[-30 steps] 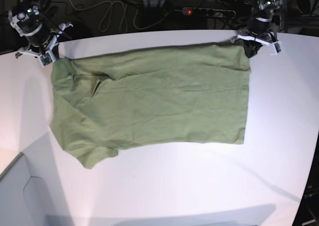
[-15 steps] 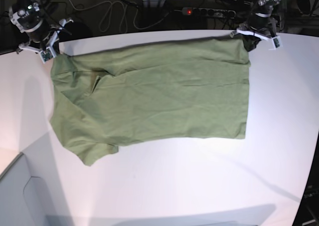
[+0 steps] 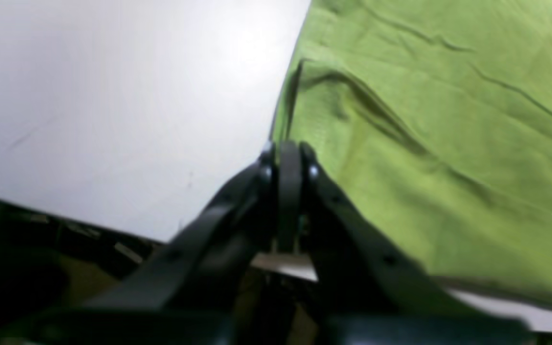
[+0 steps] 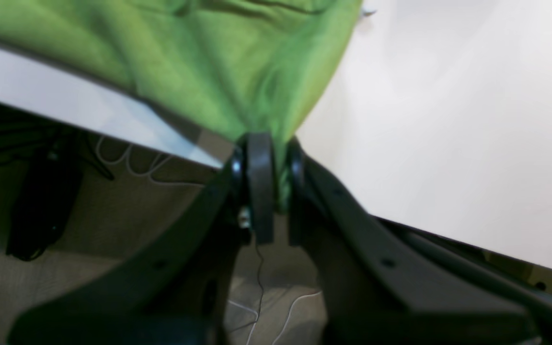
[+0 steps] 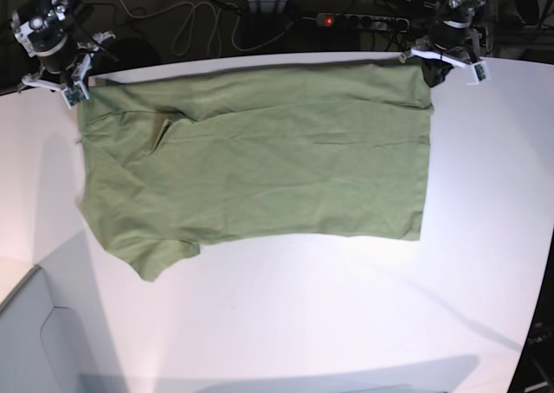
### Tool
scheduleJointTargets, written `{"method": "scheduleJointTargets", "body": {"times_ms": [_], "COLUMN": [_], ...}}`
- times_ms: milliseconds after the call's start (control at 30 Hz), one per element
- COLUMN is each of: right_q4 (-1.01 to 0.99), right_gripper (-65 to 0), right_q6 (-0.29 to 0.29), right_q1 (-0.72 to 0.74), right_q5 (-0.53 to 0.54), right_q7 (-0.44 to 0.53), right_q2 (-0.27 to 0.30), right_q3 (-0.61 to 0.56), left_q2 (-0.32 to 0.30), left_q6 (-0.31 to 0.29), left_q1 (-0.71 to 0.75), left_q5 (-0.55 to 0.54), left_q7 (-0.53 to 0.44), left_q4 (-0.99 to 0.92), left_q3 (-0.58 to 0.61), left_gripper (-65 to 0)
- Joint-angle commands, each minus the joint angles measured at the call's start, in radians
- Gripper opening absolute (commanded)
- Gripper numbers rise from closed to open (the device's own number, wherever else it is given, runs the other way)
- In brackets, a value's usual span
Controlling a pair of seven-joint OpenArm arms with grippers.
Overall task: Fold the T-shirt properly
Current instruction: 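Drag the shirt back toward the robot with both grippers, then open, then reach the left gripper down along the shirt side toward the hem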
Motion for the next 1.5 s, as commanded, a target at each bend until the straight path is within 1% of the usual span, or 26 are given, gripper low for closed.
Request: {"method": "scheduleJointTargets", "body": {"times_ms": [0, 100, 167, 367, 500, 633, 800, 867, 900, 967, 1000, 1133, 1200, 1267, 1300, 1400, 1467], "right_q4": [0.014, 0.014, 0.014, 0.014, 0.012, 0.012, 0.012, 0.012, 0.012, 0.012, 0.012, 0.018, 0.032, 0.051, 0.063, 0.112, 0.12], "right_gripper": [-64.8, -64.8, -64.4, -60.9, -61.0, -61.0, -60.9, -60.0, -58.3, -52.7, -48.8, -32.8, -26.9, -23.6, -23.0, -22.9, -22.8], "right_q6": [0.011, 0.011, 0.011, 0.011, 0.011, 0.011, 0.011, 0.011, 0.011, 0.011, 0.011, 0.011, 0.011, 0.011, 0.011, 0.011, 0.011], "right_q1": [-0.006, -0.009, -0.01, -0.015, -0.015, -0.012, -0.009, -0.007, -0.007, -0.007, -0.007, -0.012, -0.012, -0.007, -0.004, 0.022, 0.054], "right_q5": [0.0, -0.002, -0.004, -0.004, -0.005, -0.005, -0.005, -0.005, -0.005, -0.005, -0.005, -0.005, -0.004, -0.002, -0.002, 0.0, 0.0], "right_q7": [0.016, 0.016, 0.016, 0.016, 0.009, -0.034, -0.037, -0.037, -0.037, -0.039, -0.039, -0.039, -0.034, -0.033, -0.033, -0.034, -0.037], "right_q2": [0.011, 0.007, -0.008, -0.017, -0.029, -0.028, -0.029, -0.029, -0.029, -0.028, -0.028, -0.026, -0.031, -0.035, -0.045, -0.051, -0.051], "right_q3": [0.009, 0.005, 0.009, 0.01, 0.01, 0.01, 0.01, 0.01, 0.01, 0.01, 0.01, 0.024, 0.058, 0.079, 0.088, 0.114, 0.114], "left_q2": [-0.009, -0.011, -0.011, -0.012, -0.014, -0.014, -0.014, -0.014, -0.014, -0.008, -0.002, 0.029, 0.034, 0.034, 0.034, 0.034, 0.029], "left_q6": [-0.006, -0.006, -0.006, -0.006, -0.006, -0.006, -0.005, -0.003, -0.002, -0.002, -0.003, -0.006, -0.008, -0.008, -0.008, -0.008, -0.008], "left_q1": [0.01, 0.005, 0.002, 0.002, 0.002, -0.001, -0.001, -0.001, -0.005, -0.022, -0.03, -0.053, -0.056, -0.056, -0.056, -0.073, -0.12], "left_q5": [-0.005, -0.005, -0.003, 0.001, 0.005, 0.006, 0.006, 0.006, 0.005, -0.002, -0.002, -0.003, -0.003, -0.003, -0.003, -0.003, -0.003], "left_q7": [-0.018, -0.018, -0.018, -0.018, -0.018, -0.018, -0.015, 0.012, 0.029, 0.074, 0.1, 0.158, 0.167, 0.167, 0.166, 0.161, 0.166], "left_q4": [0.021, 0.013, 0.01, 0.01, 0.01, 0.01, 0.01, 0.01, 0.01, 0.012, 0.012, 0.024, 0.041, 0.059, 0.068, 0.101, 0.113], "left_q3": [-0.007, -0.007, -0.007, -0.007, -0.007, -0.007, -0.007, -0.007, -0.011, -0.046, -0.071, -0.149, -0.181, -0.198, -0.209, -0.243, -0.247], "left_gripper": [-65.0, -65.0, -65.0, -65.0, -65.0, -65.0, -65.0, -65.0, -63.3, -56.3, -51.9, -39.7, -35.8, -33.9, -33.5, -33.6, -33.6]}}
